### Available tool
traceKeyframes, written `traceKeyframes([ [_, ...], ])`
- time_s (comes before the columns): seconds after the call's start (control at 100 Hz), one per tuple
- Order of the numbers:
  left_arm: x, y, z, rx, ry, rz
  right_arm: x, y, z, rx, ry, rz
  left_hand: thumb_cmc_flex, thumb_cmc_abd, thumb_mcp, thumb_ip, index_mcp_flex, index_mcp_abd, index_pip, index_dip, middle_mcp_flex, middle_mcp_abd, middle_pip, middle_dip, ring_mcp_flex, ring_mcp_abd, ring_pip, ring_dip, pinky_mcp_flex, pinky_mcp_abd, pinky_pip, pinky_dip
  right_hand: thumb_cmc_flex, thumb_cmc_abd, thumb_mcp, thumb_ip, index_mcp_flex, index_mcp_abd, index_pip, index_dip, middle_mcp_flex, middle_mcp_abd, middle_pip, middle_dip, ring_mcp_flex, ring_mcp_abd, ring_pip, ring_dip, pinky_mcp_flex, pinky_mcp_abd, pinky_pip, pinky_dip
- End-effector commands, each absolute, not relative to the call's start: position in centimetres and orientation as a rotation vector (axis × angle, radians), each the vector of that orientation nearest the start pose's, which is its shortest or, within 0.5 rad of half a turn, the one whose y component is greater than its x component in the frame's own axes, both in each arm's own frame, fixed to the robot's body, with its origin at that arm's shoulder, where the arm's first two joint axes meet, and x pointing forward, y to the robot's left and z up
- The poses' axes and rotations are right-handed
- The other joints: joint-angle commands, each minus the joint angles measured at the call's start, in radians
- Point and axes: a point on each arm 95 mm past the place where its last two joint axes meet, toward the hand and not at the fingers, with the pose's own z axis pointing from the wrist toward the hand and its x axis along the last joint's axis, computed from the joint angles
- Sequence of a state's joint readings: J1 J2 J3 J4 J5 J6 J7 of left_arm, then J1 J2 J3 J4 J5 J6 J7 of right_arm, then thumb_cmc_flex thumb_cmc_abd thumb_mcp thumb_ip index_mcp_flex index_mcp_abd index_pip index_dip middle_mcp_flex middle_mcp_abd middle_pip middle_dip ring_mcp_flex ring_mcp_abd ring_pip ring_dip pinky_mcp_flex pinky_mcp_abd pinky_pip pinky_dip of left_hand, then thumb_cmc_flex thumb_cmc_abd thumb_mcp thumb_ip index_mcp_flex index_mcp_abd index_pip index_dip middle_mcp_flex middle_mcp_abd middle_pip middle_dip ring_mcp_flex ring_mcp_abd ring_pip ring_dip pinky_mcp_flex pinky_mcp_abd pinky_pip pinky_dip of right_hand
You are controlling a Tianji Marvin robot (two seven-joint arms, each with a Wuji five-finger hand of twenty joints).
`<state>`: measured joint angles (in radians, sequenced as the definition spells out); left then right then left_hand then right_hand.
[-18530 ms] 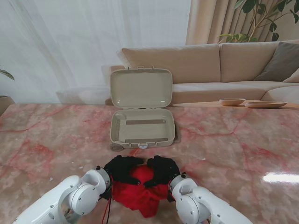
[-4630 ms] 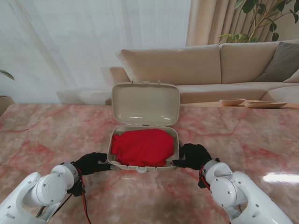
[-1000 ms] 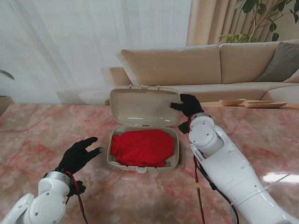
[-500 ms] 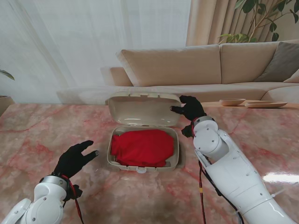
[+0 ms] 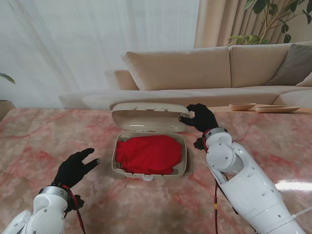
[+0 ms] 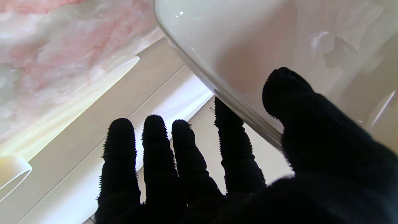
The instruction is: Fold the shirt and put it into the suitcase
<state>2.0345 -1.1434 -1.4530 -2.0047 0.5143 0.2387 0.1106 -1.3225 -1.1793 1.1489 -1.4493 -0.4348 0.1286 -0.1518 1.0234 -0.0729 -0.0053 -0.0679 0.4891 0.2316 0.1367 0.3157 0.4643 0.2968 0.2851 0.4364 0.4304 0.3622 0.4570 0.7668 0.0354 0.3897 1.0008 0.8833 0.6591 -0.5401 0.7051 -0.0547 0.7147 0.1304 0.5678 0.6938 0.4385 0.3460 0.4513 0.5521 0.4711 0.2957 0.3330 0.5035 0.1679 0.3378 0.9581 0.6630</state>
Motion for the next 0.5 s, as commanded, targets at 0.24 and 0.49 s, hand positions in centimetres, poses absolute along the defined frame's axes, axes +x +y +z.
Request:
traceKeyframes([
  [0.24,29.4,3.5,-31.2,-1.868,0.905,-1.574,45.8,0.1,-29.2,1.666,1.007,1.741,-0.017,0.052,-0.034,0.016,-0.026,-0.039,0.006,0.004,0.004,-0.016,-0.026,-0.009,-0.004,0.016,-0.027,-0.013,-0.019,0.032,-0.026,0.03,-0.08,0.01,-0.006,0.021,0.012,0.061,-0.135,0.033,0.002,-0.014,-0.029,-0.019,0.01,-0.02,-0.02,-0.021,0.003,0.005,-0.017,0.016],
  [0.49,29.4,3.4,-31.4,-1.879,0.9,-1.575,45.0,-0.2,-29.2,1.661,1.027,1.739,-0.017,0.051,-0.034,0.016,-0.026,-0.04,0.006,0.004,0.005,-0.016,-0.026,-0.009,-0.004,0.015,-0.028,-0.013,-0.019,0.032,-0.026,0.031,-0.087,0.009,-0.012,0.022,0.022,0.059,-0.153,0.038,0.005,-0.012,-0.037,-0.021,0.013,-0.016,-0.022,-0.02,0.006,0.007,-0.017,0.016],
])
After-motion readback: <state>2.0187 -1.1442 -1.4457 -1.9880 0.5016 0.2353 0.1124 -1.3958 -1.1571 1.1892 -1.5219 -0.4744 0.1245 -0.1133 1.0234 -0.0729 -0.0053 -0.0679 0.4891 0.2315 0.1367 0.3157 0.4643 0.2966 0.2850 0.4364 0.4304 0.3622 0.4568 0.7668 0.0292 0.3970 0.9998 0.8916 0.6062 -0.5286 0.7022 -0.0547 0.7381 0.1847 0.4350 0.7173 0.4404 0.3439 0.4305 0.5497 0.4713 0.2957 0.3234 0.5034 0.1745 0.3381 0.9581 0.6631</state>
